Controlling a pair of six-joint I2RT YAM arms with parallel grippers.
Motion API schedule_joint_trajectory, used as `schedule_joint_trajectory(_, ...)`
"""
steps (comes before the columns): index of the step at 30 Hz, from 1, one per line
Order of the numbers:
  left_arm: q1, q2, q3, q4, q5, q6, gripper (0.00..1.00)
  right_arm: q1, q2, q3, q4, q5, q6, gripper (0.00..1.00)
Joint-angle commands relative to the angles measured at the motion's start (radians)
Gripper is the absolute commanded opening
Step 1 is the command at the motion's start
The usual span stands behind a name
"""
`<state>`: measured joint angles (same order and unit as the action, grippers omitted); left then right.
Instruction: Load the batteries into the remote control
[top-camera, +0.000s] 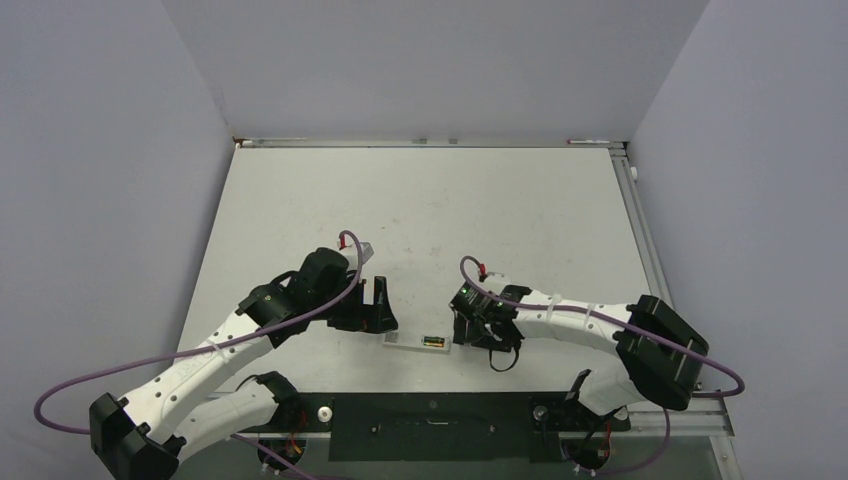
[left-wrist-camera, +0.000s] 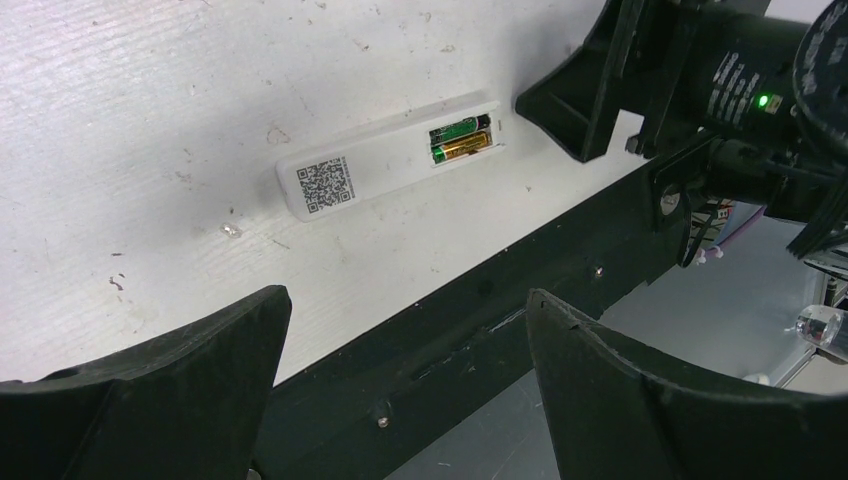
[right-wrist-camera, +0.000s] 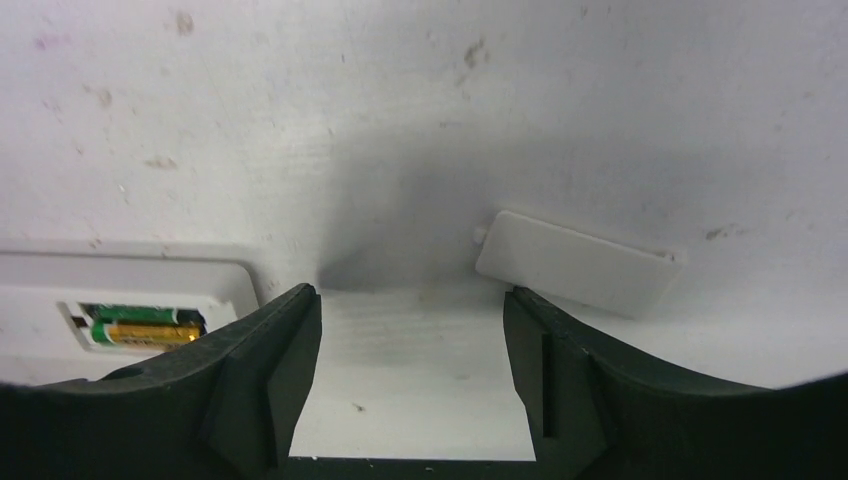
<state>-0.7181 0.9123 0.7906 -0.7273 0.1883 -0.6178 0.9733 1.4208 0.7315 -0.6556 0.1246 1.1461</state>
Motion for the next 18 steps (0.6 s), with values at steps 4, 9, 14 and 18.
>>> schedule_joint_trajectory(4,0.006,-0.007,-0.001,0.008,0.031,-0.011,0.86,-0.077,0.025,0.041,0.07,0.063,-0.153,0.66)
schedule_joint_trajectory(9,0.006,0.013,-0.001,0.029,0.068,-0.012,0.86,-0.081,-0.052,0.139,-0.044,0.063,-0.306,0.68)
schedule_joint_trajectory(14,0.005,0.055,-0.006,0.047,0.045,-0.047,0.86,-0.125,-0.121,0.21,-0.167,0.08,-0.441,0.73)
schedule_joint_trajectory(18,0.002,0.091,-0.034,0.062,0.024,-0.126,0.86,-0.207,-0.141,0.196,-0.207,0.047,-0.549,0.73)
